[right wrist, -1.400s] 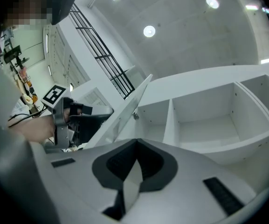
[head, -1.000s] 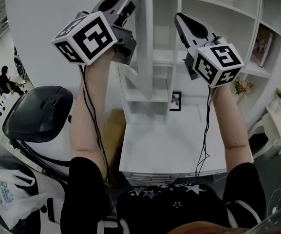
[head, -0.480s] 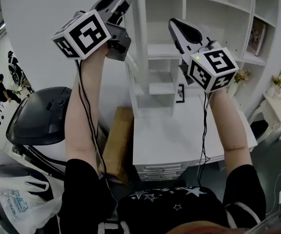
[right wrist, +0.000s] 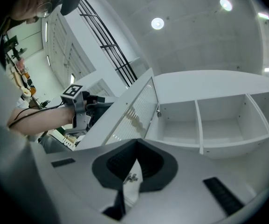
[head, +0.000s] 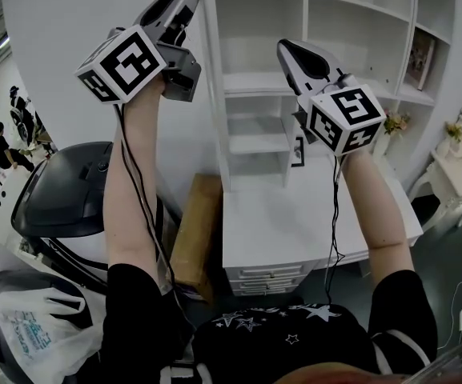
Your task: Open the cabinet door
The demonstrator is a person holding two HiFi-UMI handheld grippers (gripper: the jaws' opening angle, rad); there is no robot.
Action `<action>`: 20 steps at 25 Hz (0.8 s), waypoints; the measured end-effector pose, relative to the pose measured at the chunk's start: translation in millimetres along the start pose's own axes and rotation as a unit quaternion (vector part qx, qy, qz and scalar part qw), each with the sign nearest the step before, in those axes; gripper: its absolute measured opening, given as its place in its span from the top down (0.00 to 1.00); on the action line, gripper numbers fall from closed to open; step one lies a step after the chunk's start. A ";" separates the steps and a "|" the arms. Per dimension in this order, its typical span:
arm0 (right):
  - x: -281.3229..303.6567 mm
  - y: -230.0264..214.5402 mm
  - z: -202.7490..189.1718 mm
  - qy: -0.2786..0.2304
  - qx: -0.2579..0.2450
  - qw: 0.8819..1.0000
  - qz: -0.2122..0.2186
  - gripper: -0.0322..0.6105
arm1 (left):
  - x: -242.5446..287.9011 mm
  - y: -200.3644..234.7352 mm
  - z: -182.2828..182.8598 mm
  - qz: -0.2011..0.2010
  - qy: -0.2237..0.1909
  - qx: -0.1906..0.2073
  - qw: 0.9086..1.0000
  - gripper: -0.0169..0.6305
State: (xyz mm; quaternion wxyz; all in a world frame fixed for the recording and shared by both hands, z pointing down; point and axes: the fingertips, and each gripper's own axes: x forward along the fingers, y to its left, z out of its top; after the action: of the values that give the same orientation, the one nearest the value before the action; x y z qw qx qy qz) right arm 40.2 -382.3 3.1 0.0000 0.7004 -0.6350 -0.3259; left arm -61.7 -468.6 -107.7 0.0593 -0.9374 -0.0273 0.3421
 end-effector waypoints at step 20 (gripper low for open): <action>-0.9 39.6 6.5 0.002 0.010 1.000 0.019 0.94 | -38.9 33.4 18.4 0.084 -0.017 0.024 0.996 0.87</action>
State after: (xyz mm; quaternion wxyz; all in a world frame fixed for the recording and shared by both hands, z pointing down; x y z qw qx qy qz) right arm 2.1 -386.5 14.8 -0.0001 0.6889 -0.6514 -0.3180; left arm -103.0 -503.6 -101.2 0.0519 -0.9288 0.0588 0.3622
